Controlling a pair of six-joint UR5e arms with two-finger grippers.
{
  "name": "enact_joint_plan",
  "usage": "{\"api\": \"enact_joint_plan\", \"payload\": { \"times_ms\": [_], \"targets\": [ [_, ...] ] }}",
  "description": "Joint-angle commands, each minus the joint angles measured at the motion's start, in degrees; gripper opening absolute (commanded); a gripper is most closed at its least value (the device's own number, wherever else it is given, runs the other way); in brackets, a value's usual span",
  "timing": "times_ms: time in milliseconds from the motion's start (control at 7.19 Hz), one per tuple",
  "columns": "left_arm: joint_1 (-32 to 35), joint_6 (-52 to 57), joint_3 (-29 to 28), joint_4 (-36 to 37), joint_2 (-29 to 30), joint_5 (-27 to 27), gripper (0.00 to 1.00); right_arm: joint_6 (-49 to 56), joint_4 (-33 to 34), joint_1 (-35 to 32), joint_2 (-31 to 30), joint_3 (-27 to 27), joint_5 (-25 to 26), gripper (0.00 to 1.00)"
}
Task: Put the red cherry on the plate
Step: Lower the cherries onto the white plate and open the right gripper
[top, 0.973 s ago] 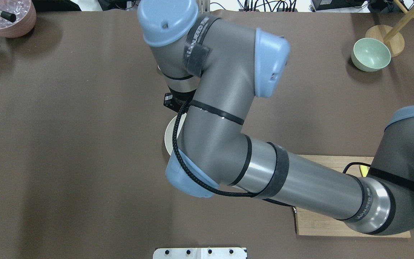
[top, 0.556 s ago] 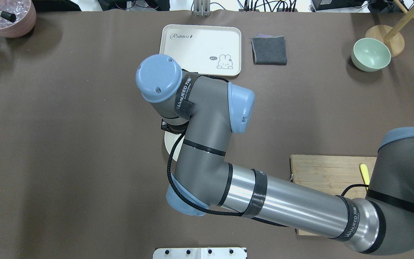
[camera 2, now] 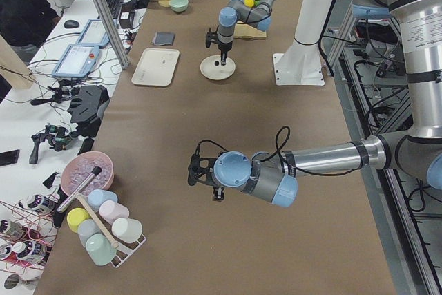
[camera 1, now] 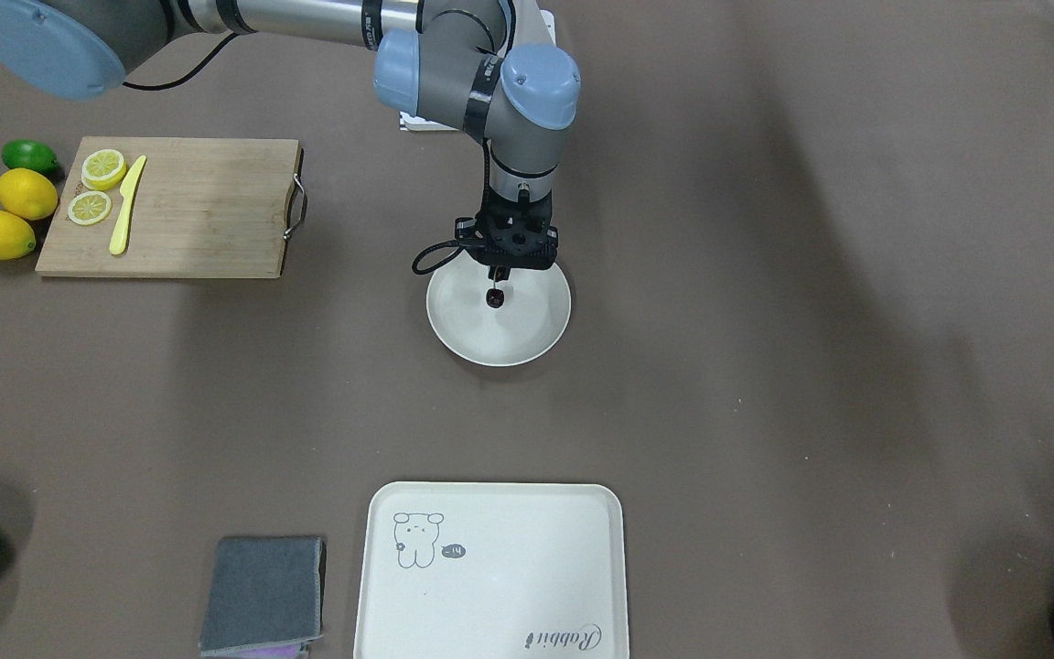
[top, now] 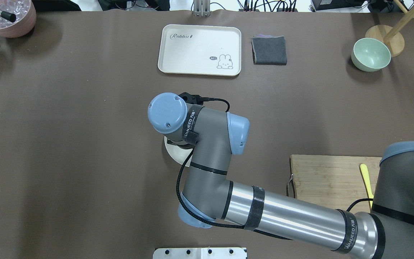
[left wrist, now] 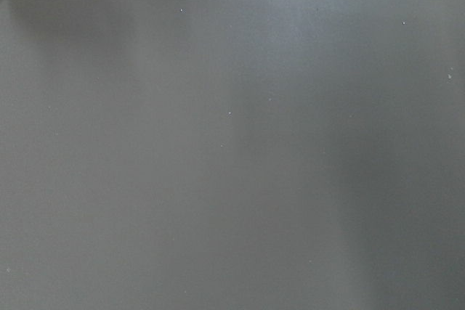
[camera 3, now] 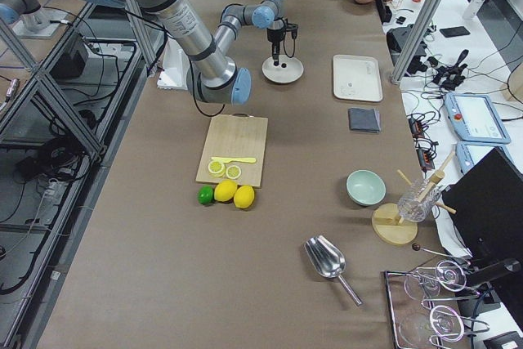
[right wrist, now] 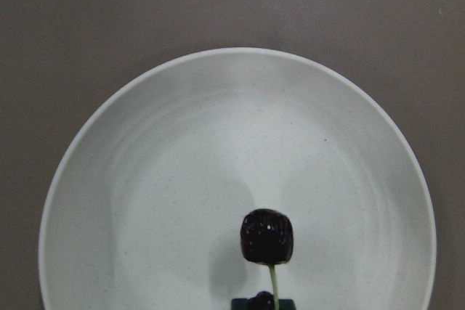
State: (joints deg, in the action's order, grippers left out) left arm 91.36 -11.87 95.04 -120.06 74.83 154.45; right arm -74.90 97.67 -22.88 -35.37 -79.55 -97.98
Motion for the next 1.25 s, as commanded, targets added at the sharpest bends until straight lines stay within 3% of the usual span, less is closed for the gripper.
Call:
{"api": "enact_joint_plan", "payload": {
  "times_ms": [0, 139, 278, 417, 695, 834, 1112],
  "targets": [
    [0.3, 0.0, 0.1, 0.0, 0.0, 0.1, 0.99, -1.7, -4.1, 0.6, -0.4, 2.6, 1.2, 0.00],
    [0.4, 0.0, 0.1, -0.1, -0.4, 0.1, 0.99, -1.9, -4.2, 0.6, -0.4, 2.6, 1.3, 0.00],
    [0.4, 0.0, 0.1, -0.1, -0.5, 0.2, 0.99, -1.9, -4.2, 0.6, -0.2, 2.6, 1.3, 0.28],
    [0.4, 0.1, 0.2, -0.1, -0.6, 0.2, 0.99, -1.3, -4.2, 0.6, -0.2, 2.5, 1.4, 0.99],
    [0.4, 0.1, 0.2, -0.1, -0.5, 0.3, 0.99, -1.1, -3.0, -0.2, 0.1, 0.1, 0.7, 1.00],
    [0.4, 0.0, 0.2, -0.1, -0.5, 0.3, 0.99, -0.9, 1.3, -1.1, 0.0, -4.3, -0.5, 1.00],
    [0.3, 0.0, 0.1, 0.0, -0.6, 0.2, 0.99, 4.0, 13.8, -5.7, -4.7, -21.7, -6.5, 1.00]
  ]
}}
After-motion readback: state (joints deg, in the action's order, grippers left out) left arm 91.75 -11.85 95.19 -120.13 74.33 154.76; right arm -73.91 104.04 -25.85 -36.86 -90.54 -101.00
